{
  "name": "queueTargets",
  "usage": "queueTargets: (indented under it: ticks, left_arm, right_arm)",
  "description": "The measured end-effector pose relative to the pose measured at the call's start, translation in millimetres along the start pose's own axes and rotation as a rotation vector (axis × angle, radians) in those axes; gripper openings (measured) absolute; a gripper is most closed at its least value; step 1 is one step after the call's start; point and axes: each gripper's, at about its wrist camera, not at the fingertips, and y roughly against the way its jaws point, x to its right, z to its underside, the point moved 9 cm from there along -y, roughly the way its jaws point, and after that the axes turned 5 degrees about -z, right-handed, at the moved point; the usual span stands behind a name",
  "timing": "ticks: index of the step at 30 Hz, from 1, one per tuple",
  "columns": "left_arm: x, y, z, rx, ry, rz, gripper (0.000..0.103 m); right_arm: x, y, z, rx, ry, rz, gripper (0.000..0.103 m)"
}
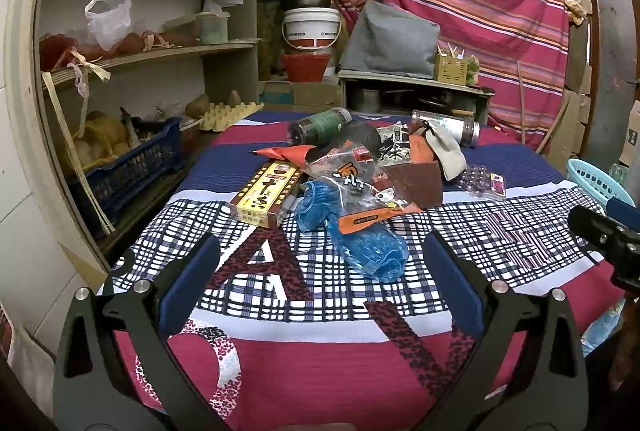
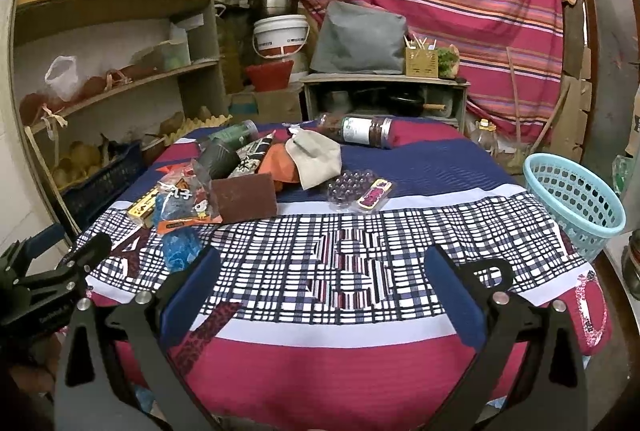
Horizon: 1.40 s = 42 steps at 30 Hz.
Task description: Collect trash
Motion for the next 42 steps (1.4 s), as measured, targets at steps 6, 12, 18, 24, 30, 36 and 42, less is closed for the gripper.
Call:
queueTargets:
  ticks: [6,12,18,24,30,36,42]
  left_arm:
    - [-2.8,-0.1,-0.4,0.002,0.002,-0.006,0.098]
    - [-3.4,0.1,-0.7,0.005,0.001,-0.01,0.098]
    - [-1.4,0.8,-0.2,0.002,-0.006,-0.009,0.098]
    - [-0.8,1.0,0.1,0.002,-0.002,-0.009,0.098]
    - [-1.4,1.0,-0.2,0.001,-0.003,-0.01,0.098]
    - [-4.5,-0.4,0.4,-0.007,-0.004,-0.026,0.098]
    - [-4.5,0.1,-1.0,-0.003,-0.005,-0.028,0.098]
  right_arm:
    - [0.1,-0.1,-0.2,-0.001,-0.001,0.002,0.099]
    - [2.7,0.2,-0.2,0.004,-0.001,0.024,0.099]
    - [3.5,2.6,-1.9,0.016,0.005,0.024,0.099]
    - [4.8,2.6,-0.8,0.005,0.008,0.028,0.099]
    - [3.8,2.3,-0.8,0.003,0.01,0.028,0.099]
    - [2.7,1.4,0.1,0.0,0.01,0.028,0.099]
    - [3.2,0.6,1.3,-0.003,0.011,0.028,0.099]
